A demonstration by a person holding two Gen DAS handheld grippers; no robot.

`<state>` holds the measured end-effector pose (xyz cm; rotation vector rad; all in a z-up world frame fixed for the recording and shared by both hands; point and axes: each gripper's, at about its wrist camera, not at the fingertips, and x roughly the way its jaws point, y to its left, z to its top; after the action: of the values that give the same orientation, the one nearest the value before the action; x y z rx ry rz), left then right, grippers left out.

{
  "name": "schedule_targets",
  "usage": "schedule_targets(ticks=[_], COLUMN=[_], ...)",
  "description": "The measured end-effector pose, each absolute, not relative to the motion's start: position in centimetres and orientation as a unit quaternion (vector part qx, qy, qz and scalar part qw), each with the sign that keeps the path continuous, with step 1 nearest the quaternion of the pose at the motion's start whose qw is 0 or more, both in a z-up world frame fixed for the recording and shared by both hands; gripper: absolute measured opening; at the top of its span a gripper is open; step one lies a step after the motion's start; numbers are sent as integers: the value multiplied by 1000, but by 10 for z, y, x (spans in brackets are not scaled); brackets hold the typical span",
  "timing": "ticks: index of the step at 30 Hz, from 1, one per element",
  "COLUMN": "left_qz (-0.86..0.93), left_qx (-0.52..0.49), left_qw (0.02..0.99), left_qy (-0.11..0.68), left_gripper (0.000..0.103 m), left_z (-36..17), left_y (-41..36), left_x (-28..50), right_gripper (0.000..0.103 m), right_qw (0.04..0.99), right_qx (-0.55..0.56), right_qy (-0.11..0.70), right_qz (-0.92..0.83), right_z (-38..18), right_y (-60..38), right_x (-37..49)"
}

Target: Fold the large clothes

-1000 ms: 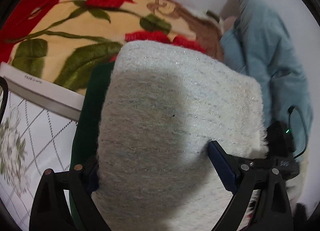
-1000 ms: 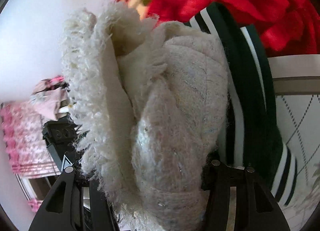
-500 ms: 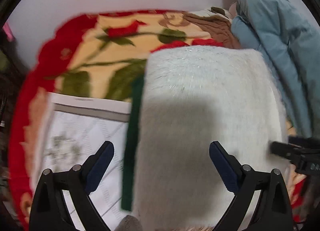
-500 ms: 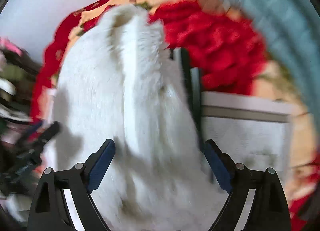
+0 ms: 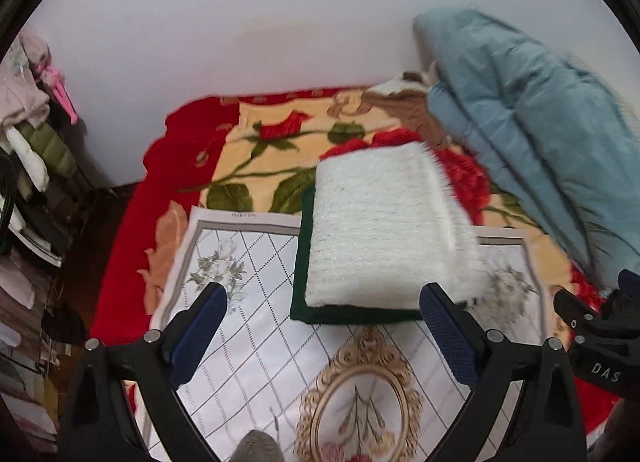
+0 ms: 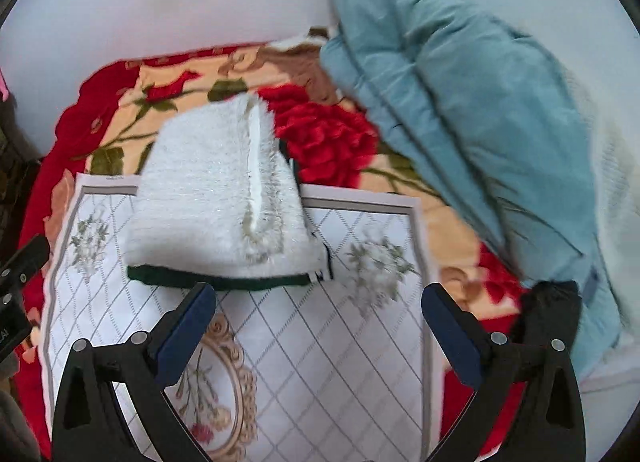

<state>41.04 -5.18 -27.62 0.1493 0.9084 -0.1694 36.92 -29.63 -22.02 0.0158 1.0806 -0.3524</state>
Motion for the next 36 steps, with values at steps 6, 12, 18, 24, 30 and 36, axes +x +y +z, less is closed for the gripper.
schedule_targets(ticks=[6, 12, 18, 24, 30, 36], left_qz=[-92, -86, -80, -77, -68, -55], left_qx=[61, 43, 28, 23, 31, 24], left_qw=[901, 911, 919, 928, 926, 923], left_qy=[419, 402, 386, 365, 370, 379], left_gripper=[98, 98, 98, 98, 98, 98], left_z=[-202, -137, -86, -55, -36, -22], left_y=[-41, -32, -30, -29, -30, -27], left_x=[334, 263, 207, 175, 156, 139], right_gripper=[103, 103, 103, 103, 103, 103], right_qw=[863, 880, 896, 911, 915, 911], right_qx=[9, 18, 10, 4, 9, 7], right_qy=[468, 437, 408, 375, 368, 384], right_qz=[-192, -188, -172, -173, -164, -151], right_z=[-117, -23, 44, 97, 131, 150], right_y=[-279, -263, -257, -251, -248, -241], right_x=[272, 177, 110, 55, 25, 15])
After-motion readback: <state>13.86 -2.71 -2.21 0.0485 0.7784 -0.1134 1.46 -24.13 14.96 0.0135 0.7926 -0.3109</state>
